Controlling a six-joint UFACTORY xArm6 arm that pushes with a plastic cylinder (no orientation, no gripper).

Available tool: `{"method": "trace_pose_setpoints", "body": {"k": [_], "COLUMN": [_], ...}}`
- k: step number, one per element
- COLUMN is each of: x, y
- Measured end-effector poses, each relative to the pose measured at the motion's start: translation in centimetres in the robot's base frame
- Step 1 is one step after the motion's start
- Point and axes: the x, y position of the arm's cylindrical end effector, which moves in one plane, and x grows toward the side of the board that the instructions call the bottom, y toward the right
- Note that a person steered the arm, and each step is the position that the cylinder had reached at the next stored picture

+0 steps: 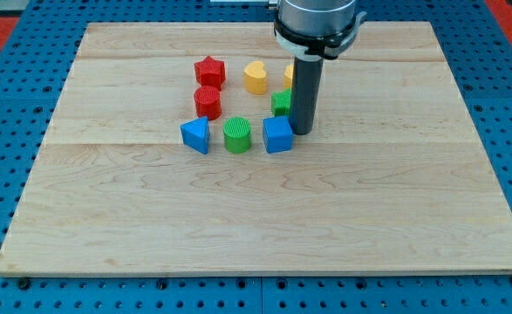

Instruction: Slide green star to the red circle

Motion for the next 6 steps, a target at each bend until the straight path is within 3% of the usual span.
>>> {"method": "trace_pose_setpoints", "body": {"k": [2,3,6], "x": [-1.8,-5.2,-5.4], "y": [3.8,-0.2,-11.6]}}
